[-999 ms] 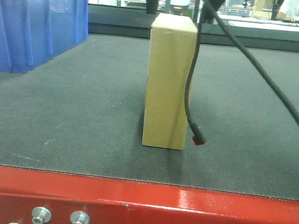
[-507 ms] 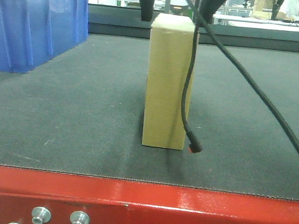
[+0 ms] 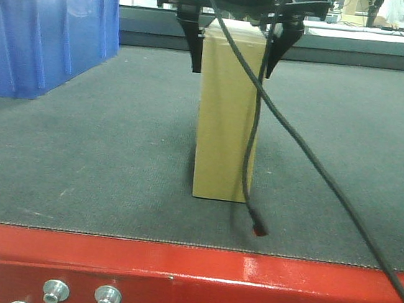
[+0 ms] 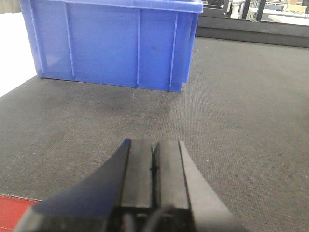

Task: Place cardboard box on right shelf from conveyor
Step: 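Lower the open right gripper over the top of the tan box, then close the right gripper on the box and lift it off the conveyor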

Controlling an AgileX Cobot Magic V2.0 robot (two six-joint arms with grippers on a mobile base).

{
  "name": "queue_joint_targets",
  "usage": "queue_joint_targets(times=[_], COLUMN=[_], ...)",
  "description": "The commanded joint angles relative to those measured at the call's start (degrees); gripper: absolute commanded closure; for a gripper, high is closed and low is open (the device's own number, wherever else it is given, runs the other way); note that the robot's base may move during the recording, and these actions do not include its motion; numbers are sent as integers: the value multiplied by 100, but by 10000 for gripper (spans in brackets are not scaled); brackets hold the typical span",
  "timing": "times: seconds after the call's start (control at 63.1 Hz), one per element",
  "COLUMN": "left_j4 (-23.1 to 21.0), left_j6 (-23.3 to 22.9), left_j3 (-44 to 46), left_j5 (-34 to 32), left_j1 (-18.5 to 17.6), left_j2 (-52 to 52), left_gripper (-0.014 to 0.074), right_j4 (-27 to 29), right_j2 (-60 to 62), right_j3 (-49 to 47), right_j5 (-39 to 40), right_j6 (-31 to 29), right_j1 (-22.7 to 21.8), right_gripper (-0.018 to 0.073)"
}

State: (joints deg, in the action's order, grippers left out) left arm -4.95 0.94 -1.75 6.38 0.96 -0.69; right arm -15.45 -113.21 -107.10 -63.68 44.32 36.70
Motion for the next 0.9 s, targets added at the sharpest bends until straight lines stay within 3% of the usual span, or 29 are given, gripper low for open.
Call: queue_joint_targets(times=[0.0, 0.111, 0.46, 0.634, 0.888], left_j4=[-27, -27, -27, -27, -27], left_j6=[-29, -29, -29, -29, -29], left_j3=[16, 16, 16, 16, 16], left_j5=[-480, -480, -480, -480, -480], left_j1=[2, 2, 2, 2, 2], left_j2=[-71, -71, -71, -71, -71], left_gripper=[715, 715, 715, 715, 715], right_j4=[-119, 64, 429, 748, 905], right_j2=[325, 354, 1205, 2183, 3847], right_j3=[-158, -158, 270, 1577, 3805], right_j5=[248, 248, 713, 1228, 1879], right_j6=[-40, -114, -1717, -2345, -2666], right_j1=[-63, -148, -603, -1035, -1919], right_gripper=[228, 323, 324, 324, 324])
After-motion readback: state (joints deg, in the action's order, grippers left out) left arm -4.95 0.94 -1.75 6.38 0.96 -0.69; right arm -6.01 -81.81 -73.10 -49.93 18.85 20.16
